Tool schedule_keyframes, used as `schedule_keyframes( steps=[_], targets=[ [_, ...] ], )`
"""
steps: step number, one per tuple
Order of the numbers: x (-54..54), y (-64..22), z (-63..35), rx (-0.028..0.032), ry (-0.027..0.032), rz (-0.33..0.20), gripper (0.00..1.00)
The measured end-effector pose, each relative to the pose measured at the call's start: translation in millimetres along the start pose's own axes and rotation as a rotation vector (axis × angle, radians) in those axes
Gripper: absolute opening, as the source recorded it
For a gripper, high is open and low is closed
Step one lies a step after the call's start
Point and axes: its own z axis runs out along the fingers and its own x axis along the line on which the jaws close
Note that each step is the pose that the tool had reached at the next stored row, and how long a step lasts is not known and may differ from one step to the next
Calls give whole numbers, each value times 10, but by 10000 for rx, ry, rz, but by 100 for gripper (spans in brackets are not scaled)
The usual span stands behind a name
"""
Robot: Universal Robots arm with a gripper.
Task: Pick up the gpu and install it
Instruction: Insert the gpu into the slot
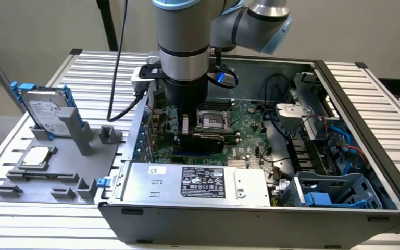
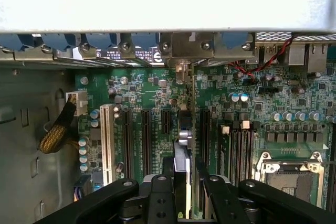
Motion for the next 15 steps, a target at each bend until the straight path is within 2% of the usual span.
schedule_keyframes(
  steps=[15],
  targets=[
    [1, 12, 42, -8, 4, 0, 26]
  ],
)
